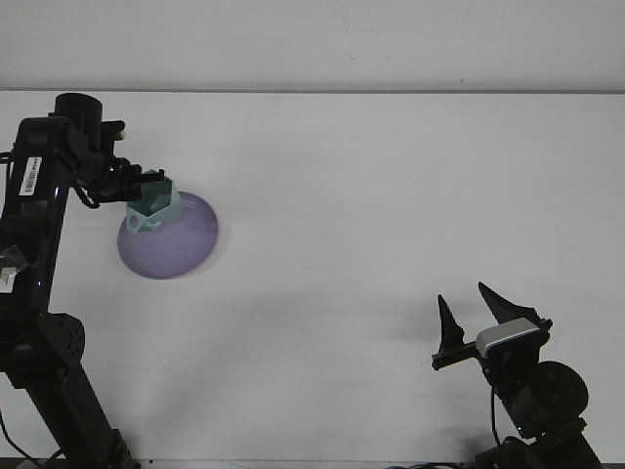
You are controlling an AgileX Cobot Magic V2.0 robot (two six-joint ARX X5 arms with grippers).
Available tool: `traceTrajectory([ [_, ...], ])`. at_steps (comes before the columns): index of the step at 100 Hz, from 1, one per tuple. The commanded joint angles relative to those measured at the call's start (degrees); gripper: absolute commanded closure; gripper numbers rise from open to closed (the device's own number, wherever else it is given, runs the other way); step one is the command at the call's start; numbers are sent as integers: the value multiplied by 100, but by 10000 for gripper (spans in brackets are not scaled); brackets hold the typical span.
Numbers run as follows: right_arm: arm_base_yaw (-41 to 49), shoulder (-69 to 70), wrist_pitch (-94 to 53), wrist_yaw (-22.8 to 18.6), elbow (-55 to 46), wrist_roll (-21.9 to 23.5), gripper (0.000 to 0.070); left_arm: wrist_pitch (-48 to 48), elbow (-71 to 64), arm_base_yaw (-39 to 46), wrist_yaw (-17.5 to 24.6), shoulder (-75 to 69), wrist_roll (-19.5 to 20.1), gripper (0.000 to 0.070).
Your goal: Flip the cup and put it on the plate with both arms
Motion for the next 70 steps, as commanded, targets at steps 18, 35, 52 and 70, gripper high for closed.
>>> traceTrajectory([
  [18, 24, 7, 61, -79, 13, 90, 240, -31, -560, 77, -15, 120, 7, 688],
  [35, 24, 9, 61, -114, 13, 103, 240, 9, -570, 72, -35, 367, 17, 688],
  [52, 24, 9, 63, -114, 13, 103, 240, 304, -570, 68, -55, 446, 17, 688],
  [70, 24, 9, 63, -114, 13, 105, 240, 345, -573, 70, -55, 466, 20, 688],
])
